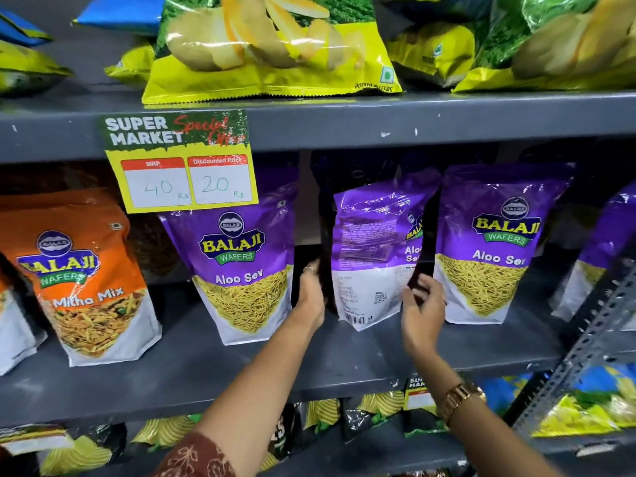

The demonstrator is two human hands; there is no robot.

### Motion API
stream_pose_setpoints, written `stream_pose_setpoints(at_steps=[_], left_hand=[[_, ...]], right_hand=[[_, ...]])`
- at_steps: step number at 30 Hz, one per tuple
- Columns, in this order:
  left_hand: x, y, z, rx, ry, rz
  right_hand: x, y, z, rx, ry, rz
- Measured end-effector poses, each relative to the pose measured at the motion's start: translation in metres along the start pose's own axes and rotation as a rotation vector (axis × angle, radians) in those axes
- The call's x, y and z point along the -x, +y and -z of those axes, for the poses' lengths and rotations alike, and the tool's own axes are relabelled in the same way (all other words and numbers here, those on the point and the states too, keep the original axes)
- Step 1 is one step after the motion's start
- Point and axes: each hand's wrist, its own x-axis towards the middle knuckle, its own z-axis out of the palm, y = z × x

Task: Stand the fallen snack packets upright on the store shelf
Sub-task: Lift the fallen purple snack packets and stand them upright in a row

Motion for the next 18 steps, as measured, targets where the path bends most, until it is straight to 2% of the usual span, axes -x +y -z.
stream_pose_setpoints(at_steps=[2,4,8,10,13,16,18], left_hand=[[-0.005,-0.009,0.000,-0.086,-0.052,0.056],[-0.002,-0.020,-0.001,-0.152,-0.077,0.041],[0.009,-0.035,0.004,-0.239,0.025,-0.077],[0.007,-0.037,0.003,-0.258,0.098,-0.108],[0.000,-0.028,-0.005,-0.280,0.101,-0.066],[-0.009,-0.022,-0.014,-0.247,-0.030,0.028],[-0.006,-0.023,-0.018,-0.214,-0.102,0.073]], right_hand=[[0.009,0.008,-0.002,0.019,-0.072,0.072],[0.010,0.014,-0.005,0.032,-0.172,0.077],[-0.008,0.019,-0.008,-0.028,-0.324,-0.078],[-0.011,0.017,-0.004,-0.102,-0.294,-0.119],[0.011,0.010,0.008,-0.072,-0.156,0.082],[0.033,0.018,0.009,0.053,-0.247,0.295],[0.030,0.025,0.006,0.182,-0.276,0.367]])
